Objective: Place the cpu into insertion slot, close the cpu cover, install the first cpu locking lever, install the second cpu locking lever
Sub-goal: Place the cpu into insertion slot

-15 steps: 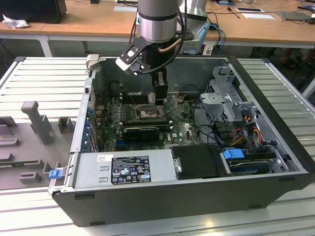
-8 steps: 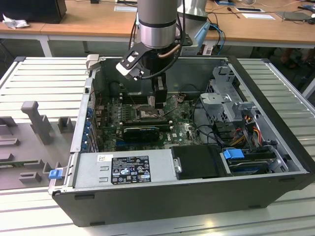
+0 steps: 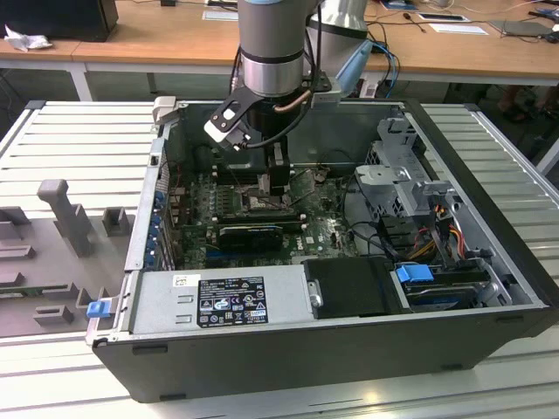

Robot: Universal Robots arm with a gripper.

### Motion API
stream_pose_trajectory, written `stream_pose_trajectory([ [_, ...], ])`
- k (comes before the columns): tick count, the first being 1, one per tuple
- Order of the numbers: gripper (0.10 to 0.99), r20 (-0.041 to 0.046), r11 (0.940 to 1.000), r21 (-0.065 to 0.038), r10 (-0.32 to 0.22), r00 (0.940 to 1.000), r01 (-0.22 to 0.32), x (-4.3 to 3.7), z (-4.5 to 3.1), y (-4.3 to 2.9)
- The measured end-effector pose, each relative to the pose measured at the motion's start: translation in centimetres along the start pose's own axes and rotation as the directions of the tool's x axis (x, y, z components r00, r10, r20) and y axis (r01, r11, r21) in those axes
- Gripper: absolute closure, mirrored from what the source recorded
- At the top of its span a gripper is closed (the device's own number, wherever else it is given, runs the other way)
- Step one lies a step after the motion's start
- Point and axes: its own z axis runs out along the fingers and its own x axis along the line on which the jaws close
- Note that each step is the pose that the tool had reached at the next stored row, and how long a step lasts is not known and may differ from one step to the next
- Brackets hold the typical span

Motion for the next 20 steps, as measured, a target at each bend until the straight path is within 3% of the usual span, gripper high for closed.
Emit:
stream_pose_trajectory([
  [8, 0.561, 0.0, 1.0, 0.0, -0.001, 1.0, 0.001, 1.45, 2.0, -0.8],
  [14, 0.561, 0.0019, 0.9997, -0.001, 0.025, 0.9997, -0.025, 1.54, 3.3, -1.1],
  [20, 0.561, -0.0037, 0.9997, -0.001, 0.024, 0.9997, -0.024, 1.58, 4.06, -1.32],
])
